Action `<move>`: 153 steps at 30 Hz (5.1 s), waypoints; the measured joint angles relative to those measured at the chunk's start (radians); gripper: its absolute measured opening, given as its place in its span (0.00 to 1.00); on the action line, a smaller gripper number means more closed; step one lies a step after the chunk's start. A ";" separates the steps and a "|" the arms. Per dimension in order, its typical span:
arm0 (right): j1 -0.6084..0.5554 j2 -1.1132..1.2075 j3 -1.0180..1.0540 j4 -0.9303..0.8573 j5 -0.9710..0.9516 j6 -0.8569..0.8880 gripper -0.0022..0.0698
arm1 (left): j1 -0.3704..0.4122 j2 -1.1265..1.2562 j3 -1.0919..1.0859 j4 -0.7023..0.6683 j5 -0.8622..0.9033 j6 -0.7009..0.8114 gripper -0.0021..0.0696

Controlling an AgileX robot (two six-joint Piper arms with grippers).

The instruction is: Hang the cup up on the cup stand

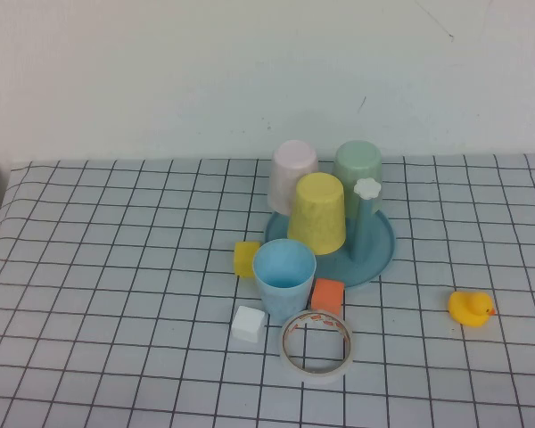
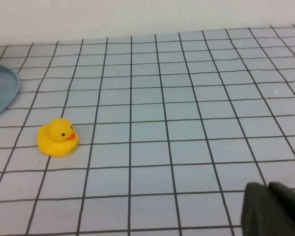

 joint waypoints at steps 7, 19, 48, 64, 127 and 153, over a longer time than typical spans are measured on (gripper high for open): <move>0.000 0.000 0.000 0.000 0.000 0.000 0.03 | 0.000 0.000 0.000 0.000 0.000 0.000 0.03; 0.000 0.000 0.000 0.000 0.000 0.000 0.03 | 0.000 0.000 0.000 0.000 0.000 0.004 0.03; 0.000 0.000 0.006 0.119 -0.051 0.000 0.03 | 0.000 0.000 0.000 0.000 0.000 0.000 0.03; 0.000 0.000 0.007 1.076 -0.062 -0.016 0.03 | -0.002 0.000 0.000 -0.843 -0.132 -0.369 0.03; 0.000 0.000 0.007 1.127 -0.193 -0.293 0.03 | -0.471 1.902 -1.664 -0.054 0.623 0.249 0.52; 0.000 0.000 0.007 1.455 -0.212 -0.314 0.03 | -0.471 2.214 -1.815 -0.012 0.664 0.019 0.51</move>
